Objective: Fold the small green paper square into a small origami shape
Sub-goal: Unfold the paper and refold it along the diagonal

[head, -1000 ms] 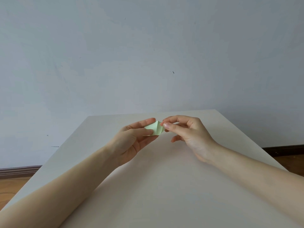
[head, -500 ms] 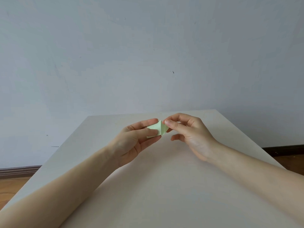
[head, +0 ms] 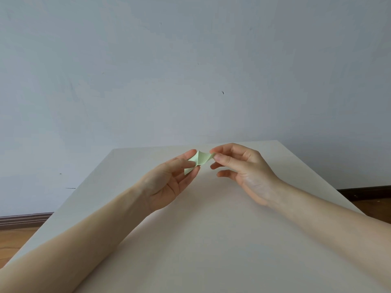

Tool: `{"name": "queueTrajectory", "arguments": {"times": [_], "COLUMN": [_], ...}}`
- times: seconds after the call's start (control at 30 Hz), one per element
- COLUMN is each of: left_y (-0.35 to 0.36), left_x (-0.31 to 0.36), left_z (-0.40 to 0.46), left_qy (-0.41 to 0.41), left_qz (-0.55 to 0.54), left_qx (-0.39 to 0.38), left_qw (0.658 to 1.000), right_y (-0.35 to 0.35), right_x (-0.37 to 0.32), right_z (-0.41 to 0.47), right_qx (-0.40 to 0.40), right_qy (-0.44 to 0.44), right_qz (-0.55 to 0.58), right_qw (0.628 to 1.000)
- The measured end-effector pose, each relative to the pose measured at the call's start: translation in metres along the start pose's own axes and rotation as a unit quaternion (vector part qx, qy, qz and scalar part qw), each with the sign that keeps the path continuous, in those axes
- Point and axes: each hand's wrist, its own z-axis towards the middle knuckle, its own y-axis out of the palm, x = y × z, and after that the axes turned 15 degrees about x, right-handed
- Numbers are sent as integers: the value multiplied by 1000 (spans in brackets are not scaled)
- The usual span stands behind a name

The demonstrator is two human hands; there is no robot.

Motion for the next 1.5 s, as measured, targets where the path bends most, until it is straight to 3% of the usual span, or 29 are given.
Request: {"name": "queueTrajectory", "arguments": {"times": [0.7,1.03,1.5], "left_y": [2,1,1], "left_x": [-5,-7,-8], "left_z": [-2,-2,-1], "left_qy": [50,70,63], "left_qz": [73,73,97], "left_qx": [-36,-79,-59], "left_qw": [995,992,992], "right_y": [1,3,5], "right_x": [0,0,0], "right_z": [0,-2,-3], "right_qx": [2,23,29], "right_qy": [5,-69,-92], "right_qz": [-12,-58,-60], "right_qw": [1000,996,994]}}
